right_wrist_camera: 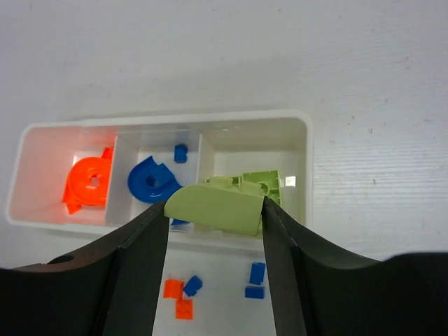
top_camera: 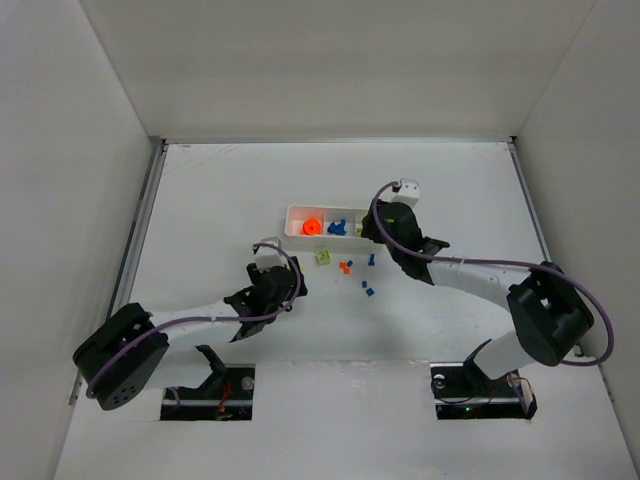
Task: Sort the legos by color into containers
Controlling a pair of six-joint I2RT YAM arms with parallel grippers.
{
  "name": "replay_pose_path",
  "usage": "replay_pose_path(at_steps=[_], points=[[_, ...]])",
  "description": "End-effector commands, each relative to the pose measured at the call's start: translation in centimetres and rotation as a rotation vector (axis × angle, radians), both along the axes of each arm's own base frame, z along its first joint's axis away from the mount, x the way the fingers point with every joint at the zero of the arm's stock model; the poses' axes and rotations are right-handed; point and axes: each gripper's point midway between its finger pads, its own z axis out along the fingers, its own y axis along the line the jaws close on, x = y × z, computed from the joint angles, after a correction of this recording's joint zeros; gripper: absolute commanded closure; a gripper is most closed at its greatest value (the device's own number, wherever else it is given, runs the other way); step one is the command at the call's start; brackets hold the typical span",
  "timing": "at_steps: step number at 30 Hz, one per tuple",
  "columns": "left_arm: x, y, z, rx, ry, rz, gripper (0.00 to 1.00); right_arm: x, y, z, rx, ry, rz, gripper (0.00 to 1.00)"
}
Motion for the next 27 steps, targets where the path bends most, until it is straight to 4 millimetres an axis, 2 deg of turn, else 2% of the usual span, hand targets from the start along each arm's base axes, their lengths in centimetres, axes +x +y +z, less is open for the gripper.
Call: replay_pose_path(at_steps=[1, 6, 10, 19, 22, 27], points=[[1.4, -0.9, 1.8, -0.003, -0.061, 0.023, 0.33, 1.9, 1.0, 2.3, -0.013, -0.051, 0.044, 0.55], [1.7, -0.6, 1.4, 0.050, -0.066, 0.068, 0.33, 3.0, 0.6, 1.4, -0.061, -0.040, 0.020, 0.39], [1.9, -1.0, 1.2, 0.064, -0.067, 0.079, 0.33, 2.9, -0.2, 1.1, -0.078, -0.044, -0.015, 0.28], [2.2, -0.6, 0.4, 0.056, -0.048, 0.126, 0.35, 1.1, -1.4, 3.4, -0.046, -0.097, -0.022, 0.25], [2.5, -0.5, 0.3, 0.047, -0.049, 0.150, 0.36, -0.3, -1.7, 3.1, -0.038, -0.107, -0.007, 0.25], [3.0, -0.4, -0.1, 0.015, -0.051, 0.221, 0.38, -1.6, -1.7, 2.5, -0.038, -0.095, 0.016, 0.26]])
